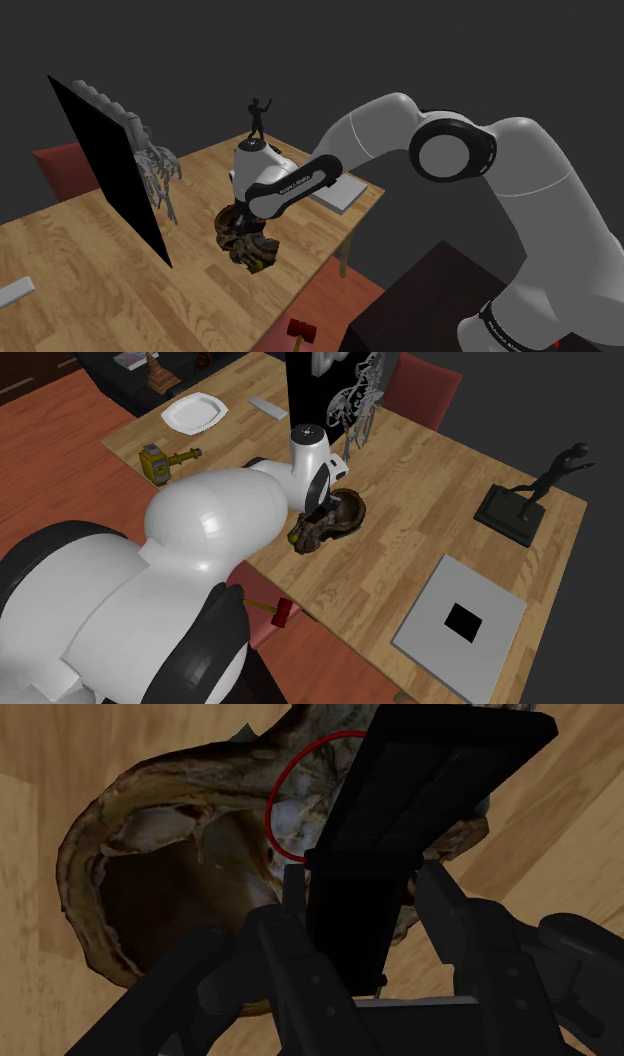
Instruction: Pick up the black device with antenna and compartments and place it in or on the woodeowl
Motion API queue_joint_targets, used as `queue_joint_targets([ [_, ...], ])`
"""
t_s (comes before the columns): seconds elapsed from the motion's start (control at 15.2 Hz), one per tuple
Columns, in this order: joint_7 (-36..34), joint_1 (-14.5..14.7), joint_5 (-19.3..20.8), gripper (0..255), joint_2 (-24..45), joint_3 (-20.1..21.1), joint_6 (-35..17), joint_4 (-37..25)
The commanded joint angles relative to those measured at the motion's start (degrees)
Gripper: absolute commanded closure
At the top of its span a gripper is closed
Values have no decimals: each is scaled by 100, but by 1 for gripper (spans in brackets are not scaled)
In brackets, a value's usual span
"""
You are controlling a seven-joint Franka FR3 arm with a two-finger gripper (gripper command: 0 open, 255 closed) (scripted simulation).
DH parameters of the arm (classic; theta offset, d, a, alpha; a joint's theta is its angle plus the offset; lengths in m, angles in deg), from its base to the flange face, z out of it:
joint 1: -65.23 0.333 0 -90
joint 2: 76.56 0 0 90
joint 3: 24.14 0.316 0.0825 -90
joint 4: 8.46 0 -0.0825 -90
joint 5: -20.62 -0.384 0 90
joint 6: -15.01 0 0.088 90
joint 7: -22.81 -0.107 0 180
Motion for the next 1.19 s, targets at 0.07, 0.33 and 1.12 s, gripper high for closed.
queue_joint_targets([
  [0.07, -3, 5, 3, 255, 24, -4, -9, -19],
  [0.33, -3, 5, 3, 255, 24, -4, -9, -19],
  [1.12, 36, -86, -94, 0, -610, 114, 283, 328],
])
